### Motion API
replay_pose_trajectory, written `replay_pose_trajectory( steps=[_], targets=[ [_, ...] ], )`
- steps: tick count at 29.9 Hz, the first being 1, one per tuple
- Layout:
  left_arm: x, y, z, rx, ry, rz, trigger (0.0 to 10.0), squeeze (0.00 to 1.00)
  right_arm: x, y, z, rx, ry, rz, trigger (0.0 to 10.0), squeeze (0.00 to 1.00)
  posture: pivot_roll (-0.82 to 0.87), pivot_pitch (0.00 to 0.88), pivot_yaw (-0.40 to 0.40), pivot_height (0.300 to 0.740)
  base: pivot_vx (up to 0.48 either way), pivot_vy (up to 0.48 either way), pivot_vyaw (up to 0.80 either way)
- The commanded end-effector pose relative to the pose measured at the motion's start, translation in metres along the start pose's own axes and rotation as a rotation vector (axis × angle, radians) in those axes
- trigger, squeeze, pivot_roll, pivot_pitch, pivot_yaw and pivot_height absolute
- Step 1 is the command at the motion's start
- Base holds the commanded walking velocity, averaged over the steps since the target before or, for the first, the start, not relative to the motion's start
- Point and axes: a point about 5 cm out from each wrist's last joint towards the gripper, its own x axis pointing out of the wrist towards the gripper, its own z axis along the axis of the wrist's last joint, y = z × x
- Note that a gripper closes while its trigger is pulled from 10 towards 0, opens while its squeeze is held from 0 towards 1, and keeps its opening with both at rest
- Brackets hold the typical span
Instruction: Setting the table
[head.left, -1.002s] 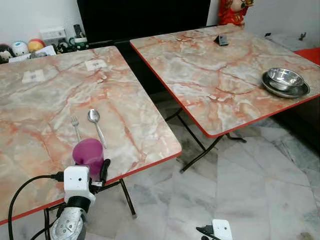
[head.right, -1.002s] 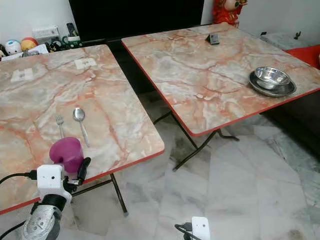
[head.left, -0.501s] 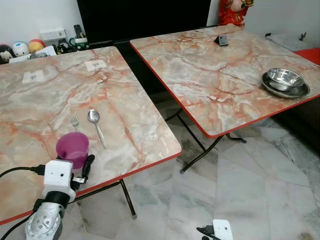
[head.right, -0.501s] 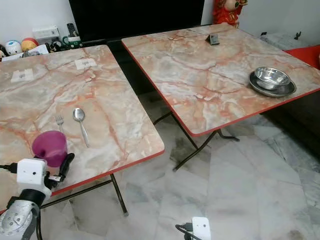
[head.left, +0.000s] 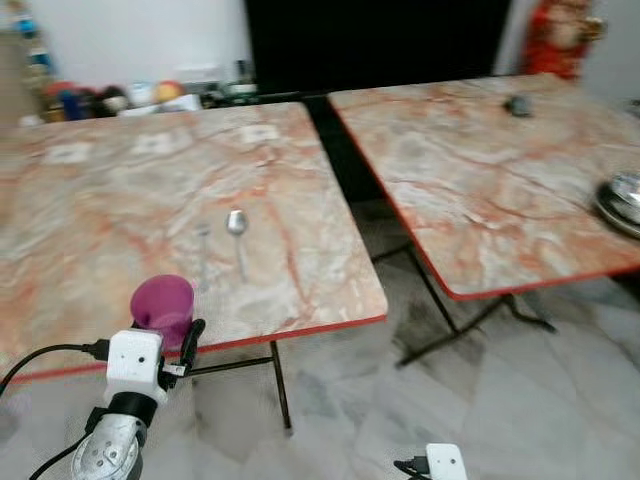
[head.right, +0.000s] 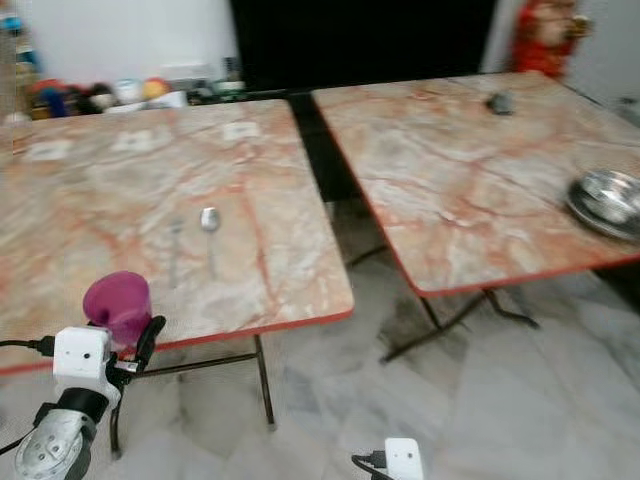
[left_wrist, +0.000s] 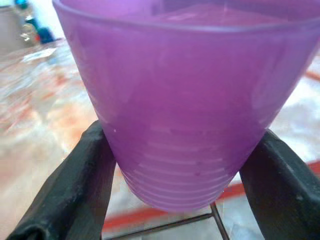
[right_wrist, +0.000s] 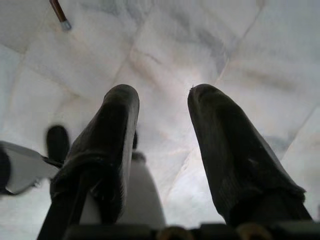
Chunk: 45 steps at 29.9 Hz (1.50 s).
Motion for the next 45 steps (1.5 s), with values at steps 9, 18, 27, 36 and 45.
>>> replay_pose_trajectory(
  steps=[9, 18, 27, 36, 45],
  targets=[
    [0.004, -0.007, 0.0, -0.005, 0.005, -0.004, 10.0, 0.0, 0.0, 0.001, -0.002, 0.001, 0.013, 0.005, 10.0, 0.0, 0.05, 0.083, -0.031, 0.74, 0.0, -0.414, 0.0],
    [0.005, -0.007, 0.0, -0.008, 0.006, 0.01, 10.0, 0.0, 0.0, 0.0, -0.001, -0.025, 0.012, 0.002, 10.0, 0.0, 0.05, 0.091, -0.035, 0.74, 0.0, -0.412, 0.39],
    [0.005, -0.007, -0.001, -0.011, 0.013, 0.008, 10.0, 0.0, 0.0, 0.001, -0.001, -0.008, 0.014, 0.003, 10.0, 0.0, 0.05, 0.097, -0.034, 0.74, 0.0, -0.411, 0.43],
    [0.002, 0.0, -0.002, 0.017, 0.025, -0.003, 10.0, 0.0, 0.0, 0.001, -0.001, -0.006, 0.014, 0.006, 10.0, 0.0, 0.05, 0.099, -0.029, 0.74, 0.0, -0.41, 0.0],
    [0.002, 0.004, -0.002, 0.03, 0.03, -0.002, 10.0, 0.0, 0.0, 0.001, -0.001, -0.005, 0.012, 0.006, 10.0, 0.0, 0.05, 0.1, -0.029, 0.74, 0.0, -0.412, 0.0]
  ],
)
